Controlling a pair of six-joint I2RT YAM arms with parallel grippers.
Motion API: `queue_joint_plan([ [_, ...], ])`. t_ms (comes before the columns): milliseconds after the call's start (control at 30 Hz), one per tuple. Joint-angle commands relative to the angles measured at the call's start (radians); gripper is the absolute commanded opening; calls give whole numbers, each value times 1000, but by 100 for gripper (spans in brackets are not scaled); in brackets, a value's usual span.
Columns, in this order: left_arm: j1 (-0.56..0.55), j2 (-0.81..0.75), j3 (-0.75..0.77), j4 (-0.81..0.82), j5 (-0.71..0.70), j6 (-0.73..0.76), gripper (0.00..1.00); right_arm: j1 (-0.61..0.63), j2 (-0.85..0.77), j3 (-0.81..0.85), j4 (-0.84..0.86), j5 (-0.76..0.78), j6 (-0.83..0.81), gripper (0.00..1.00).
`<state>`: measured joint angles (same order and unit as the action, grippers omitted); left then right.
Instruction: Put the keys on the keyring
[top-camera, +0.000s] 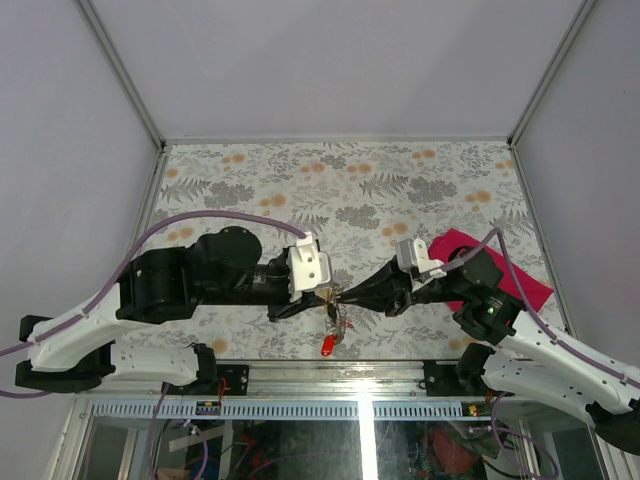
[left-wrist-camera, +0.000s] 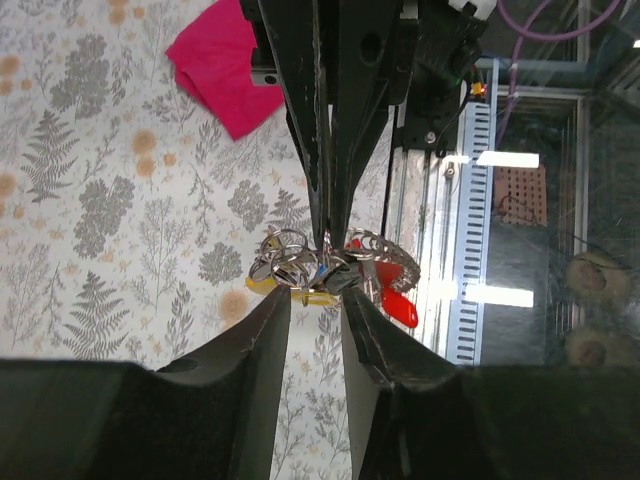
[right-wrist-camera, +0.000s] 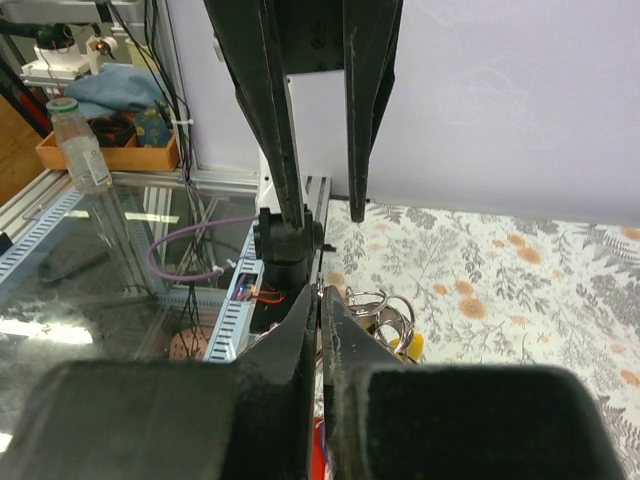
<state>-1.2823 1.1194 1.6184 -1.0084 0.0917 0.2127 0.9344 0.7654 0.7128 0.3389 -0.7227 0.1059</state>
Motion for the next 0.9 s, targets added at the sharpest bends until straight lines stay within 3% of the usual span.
queue_joint_plan([
  [0,-3,-82,-97,241,48,-25,29,1,-39,58,139,-20,43,0],
  [200,-3,-210,-258,480,11,-74,29,0,-67,-4,311,73,142,0],
  [367,-2,-266,-367,629,-104,-161,32,0,-87,-41,356,272,193,0],
  [533,-3,-282,-465,746,-209,-229,41,0,-106,-74,353,462,198,0],
  [667,-1,-279,-525,825,-258,-242,52,0,-105,-93,392,517,203,0],
  [867,-2,-270,-578,902,-327,-230,59,1,-104,-84,372,624,208,0],
])
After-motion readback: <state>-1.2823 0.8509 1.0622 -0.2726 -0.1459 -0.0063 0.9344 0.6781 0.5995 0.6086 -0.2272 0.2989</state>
